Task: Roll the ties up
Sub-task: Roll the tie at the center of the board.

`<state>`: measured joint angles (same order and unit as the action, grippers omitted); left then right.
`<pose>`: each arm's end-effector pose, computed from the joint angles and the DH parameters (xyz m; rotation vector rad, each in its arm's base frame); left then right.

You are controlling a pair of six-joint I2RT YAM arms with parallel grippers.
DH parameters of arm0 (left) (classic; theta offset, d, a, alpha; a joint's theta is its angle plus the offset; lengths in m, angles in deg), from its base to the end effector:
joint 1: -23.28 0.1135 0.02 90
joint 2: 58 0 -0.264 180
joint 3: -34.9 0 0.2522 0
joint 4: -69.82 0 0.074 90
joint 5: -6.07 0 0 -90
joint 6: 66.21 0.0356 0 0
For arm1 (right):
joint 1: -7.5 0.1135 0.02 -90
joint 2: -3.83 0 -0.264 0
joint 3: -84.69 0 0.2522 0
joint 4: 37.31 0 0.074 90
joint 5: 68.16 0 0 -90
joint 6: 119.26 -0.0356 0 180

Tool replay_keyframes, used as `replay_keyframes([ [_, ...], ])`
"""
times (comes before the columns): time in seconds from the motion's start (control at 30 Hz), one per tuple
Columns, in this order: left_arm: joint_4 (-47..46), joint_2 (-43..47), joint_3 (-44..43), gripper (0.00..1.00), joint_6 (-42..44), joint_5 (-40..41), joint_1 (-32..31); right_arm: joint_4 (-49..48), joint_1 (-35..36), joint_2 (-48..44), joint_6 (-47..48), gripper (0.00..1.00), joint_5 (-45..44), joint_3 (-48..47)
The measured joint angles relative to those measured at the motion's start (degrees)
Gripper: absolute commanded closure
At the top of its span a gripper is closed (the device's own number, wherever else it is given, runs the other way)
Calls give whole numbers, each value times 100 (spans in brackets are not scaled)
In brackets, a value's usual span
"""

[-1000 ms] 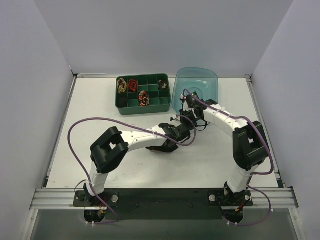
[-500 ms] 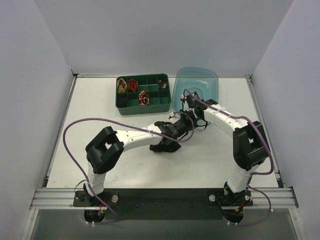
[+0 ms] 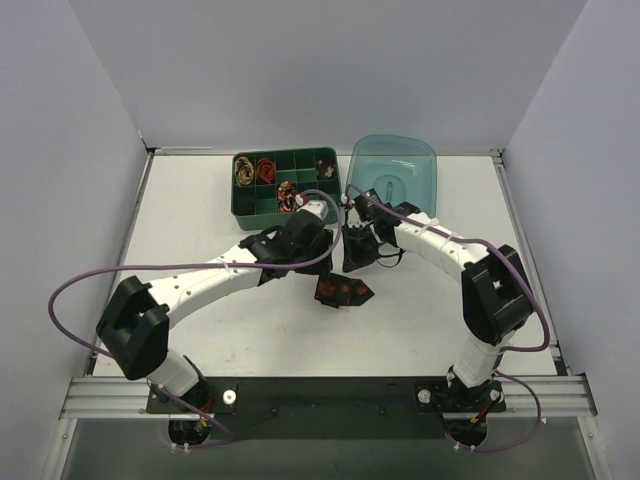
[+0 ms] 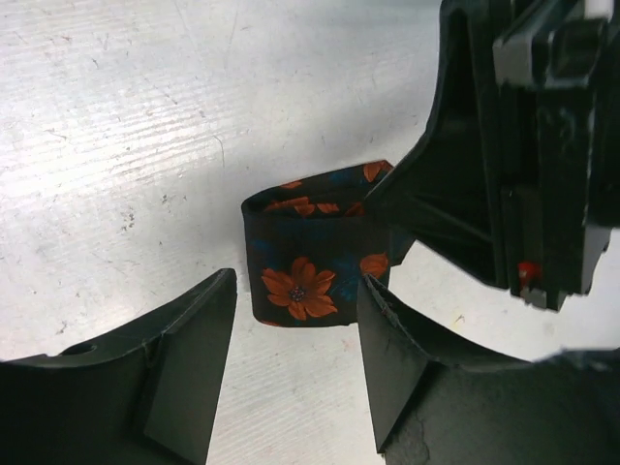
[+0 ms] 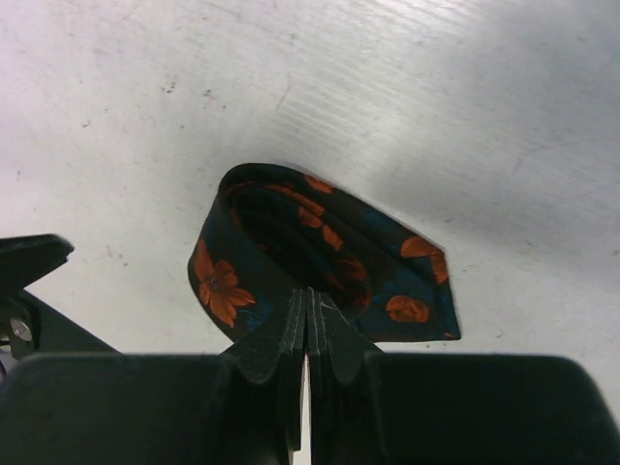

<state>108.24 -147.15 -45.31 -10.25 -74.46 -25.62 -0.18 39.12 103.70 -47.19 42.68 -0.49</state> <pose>0.2274 -0.2517 0.2580 0.2370 2.4269 -0.4787 0.3131 0.2077 0.2253 -0.4687 2.5321 0.8018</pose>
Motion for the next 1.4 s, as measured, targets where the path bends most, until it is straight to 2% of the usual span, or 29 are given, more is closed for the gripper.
replay_keyframes([
  [0.23, -243, 37, 195, 36, -57, -289, 138, 7, 98, -13, 2, 100, 44, -52],
  [0.5, -883, 42, 1215, 25, -354, -1134, 776, 24, 210, -186, 127, 100, 188, -52],
  [0.63, -1513, 42, 1676, 21, -544, -1692, 1084, 26, 352, -190, 197, 100, 245, -39],
  [0.9, -3248, -136, 2522, 21, -977, -2800, 1482, 17, 437, 111, 326, 100, 94, -35],
  [1.13, -4365, -608, 2850, 21, -1250, -3300, 1504, -50, 437, 516, 323, 100, -212, -4],
  [1.4, -5574, -833, 3239, 21, -1657, -3622, 1493, -146, 385, 553, 297, 100, -374, 74],
])
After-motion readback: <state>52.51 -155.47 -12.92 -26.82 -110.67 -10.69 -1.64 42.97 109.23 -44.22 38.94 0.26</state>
